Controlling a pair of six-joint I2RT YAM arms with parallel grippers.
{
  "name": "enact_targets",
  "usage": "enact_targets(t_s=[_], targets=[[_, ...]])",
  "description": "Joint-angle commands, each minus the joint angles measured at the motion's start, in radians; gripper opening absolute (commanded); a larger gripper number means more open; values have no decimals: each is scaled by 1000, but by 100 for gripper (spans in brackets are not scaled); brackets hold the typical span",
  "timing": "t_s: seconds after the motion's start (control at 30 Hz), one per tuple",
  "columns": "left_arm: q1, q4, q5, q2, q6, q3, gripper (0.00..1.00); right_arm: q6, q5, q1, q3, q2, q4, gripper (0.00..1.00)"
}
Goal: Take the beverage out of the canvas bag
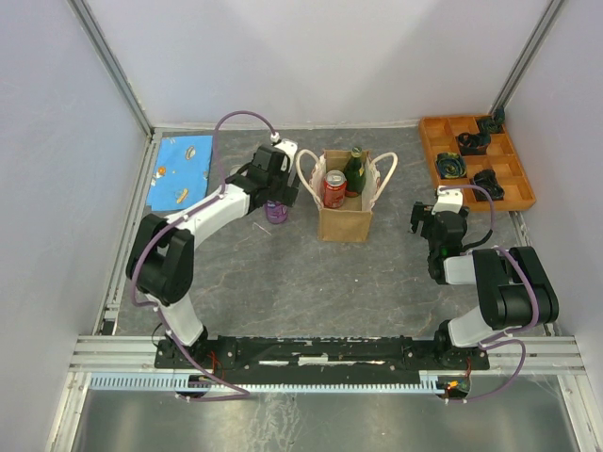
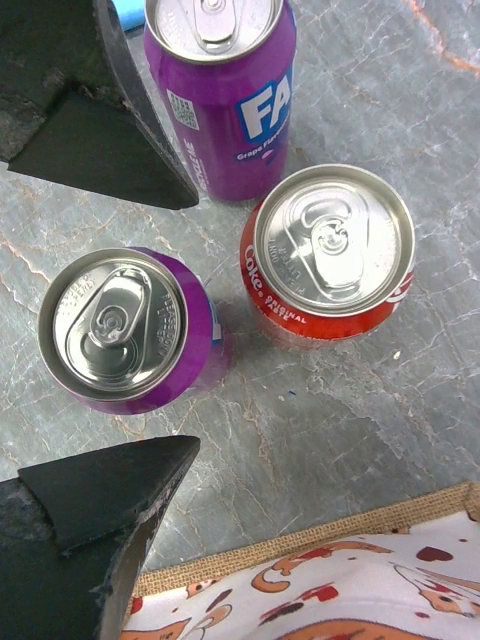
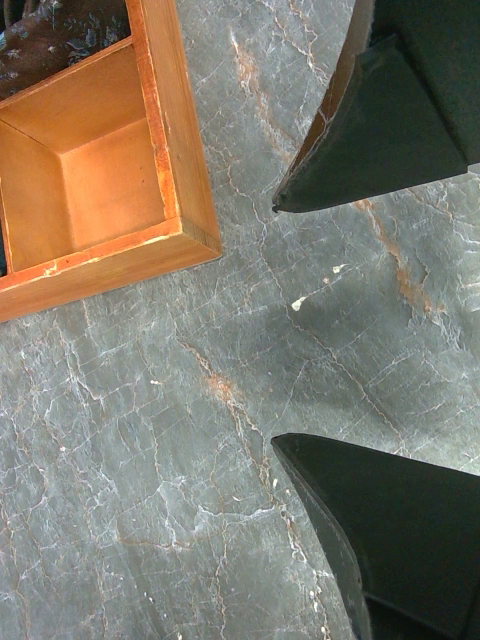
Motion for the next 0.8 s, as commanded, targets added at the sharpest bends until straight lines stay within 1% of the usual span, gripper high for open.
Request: enact_targets(t_s=[0.0, 0.17, 0.4, 0.47, 0.6, 0.7, 0.77], targets=[[-6, 17, -38, -81, -25, 54, 99, -2, -6, -3, 27, -9, 27, 99], [-5, -17, -87, -168, 10, 136, 99, -1, -6, -2, 27, -9, 27, 99], [-4, -70, -68, -234, 94, 322, 99, -2, -6, -2, 27, -9, 28, 99], [-5, -77, -17, -238, 111, 373, 99, -1, -6, -3, 27, -9, 27, 99], [-22, -101, 176, -193, 149, 458, 97, -1, -6, -2, 27, -9, 27, 99], [-74, -146, 256, -127, 194, 519, 94, -2, -6, -3, 27, -9, 27, 99], [-115, -193, 281, -72, 219, 575, 94, -1, -6, -3, 27, -10, 27, 99]])
